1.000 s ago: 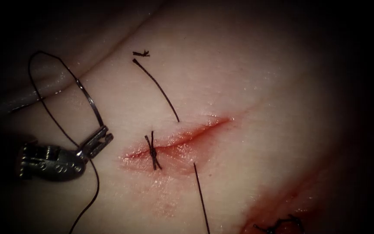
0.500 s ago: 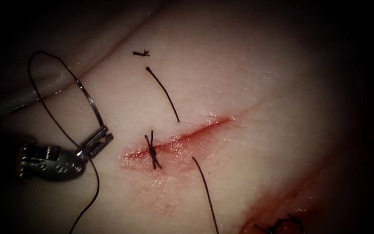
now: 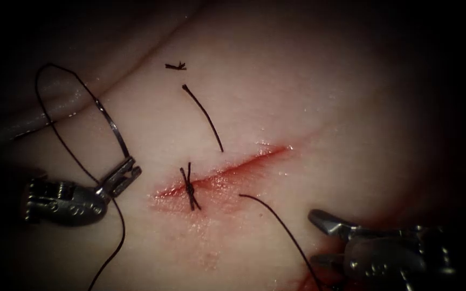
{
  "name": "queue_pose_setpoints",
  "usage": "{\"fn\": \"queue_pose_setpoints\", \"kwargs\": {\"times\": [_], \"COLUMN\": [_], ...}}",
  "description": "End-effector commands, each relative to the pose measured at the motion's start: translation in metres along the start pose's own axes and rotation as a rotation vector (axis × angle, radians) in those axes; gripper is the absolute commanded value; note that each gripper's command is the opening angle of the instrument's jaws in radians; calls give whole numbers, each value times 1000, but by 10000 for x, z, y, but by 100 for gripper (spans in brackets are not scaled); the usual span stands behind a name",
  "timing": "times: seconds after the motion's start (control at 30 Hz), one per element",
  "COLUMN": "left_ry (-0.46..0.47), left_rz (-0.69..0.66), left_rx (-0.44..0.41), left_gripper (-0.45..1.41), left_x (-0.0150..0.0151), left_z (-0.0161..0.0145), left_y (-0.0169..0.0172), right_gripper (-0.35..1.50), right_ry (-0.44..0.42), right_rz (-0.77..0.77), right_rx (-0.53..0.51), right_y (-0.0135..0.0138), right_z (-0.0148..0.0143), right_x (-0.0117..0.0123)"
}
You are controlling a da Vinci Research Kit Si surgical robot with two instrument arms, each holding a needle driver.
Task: Wound Closure
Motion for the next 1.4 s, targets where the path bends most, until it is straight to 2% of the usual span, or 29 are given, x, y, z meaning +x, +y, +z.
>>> {"fn": "queue_pose_setpoints", "kwargs": {"times": [0.03,0.13,0.2,0.3,0.33,0.37,0.43,0.47,0.73,0.8,0.93,1.0,1.17,1.4], "left_ry": [1,0,0,2,1,1,1,1,0,-1,0,0,0,-1], "left_rz": [-1,-1,-1,-1,-1,-1,-1,-1,-1,-1,-1,-2,-2,-1], "left_rx": [-3,-3,-2,-4,-3,-3,-3,-3,-2,-2,-2,-2,-2,-5], "left_gripper": [-45,-45,-45,-45,-45,-45,-45,-45,-45,-45,-45,-45,-45,-45], "left_x": [-1,-1,-1,-1,-1,-1,-1,-1,-1,-1,-1,-1,-1,-1], "left_z": [3,3,3,3,3,3,3,3,3,3,3,3,3,3], "left_y": [9,9,9,9,9,9,9,9,9,9,9,9,9,10], "right_gripper": [138,143,145,133,128,128,126,123,123,116,120,130,123,123], "right_ry": [-9,-43,-19,69,89,109,150,181,285,330,369,386,424,447], "right_rz": [-5,10,50,236,341,511,582,664,1056,1133,1184,1196,1191,1167], "right_rx": [-25,-76,-88,-103,-108,-113,-101,-76,12,45,61,67,93,94], "right_y": [6,20,33,49,53,59,67,72,97,100,105,106,108,110], "right_z": [17,29,36,41,43,47,55,61,103,115,134,146,171,201], "right_x": [5,4,3,0,0,0,0,-1,-7,-8,-11,-11,-5,4]}}
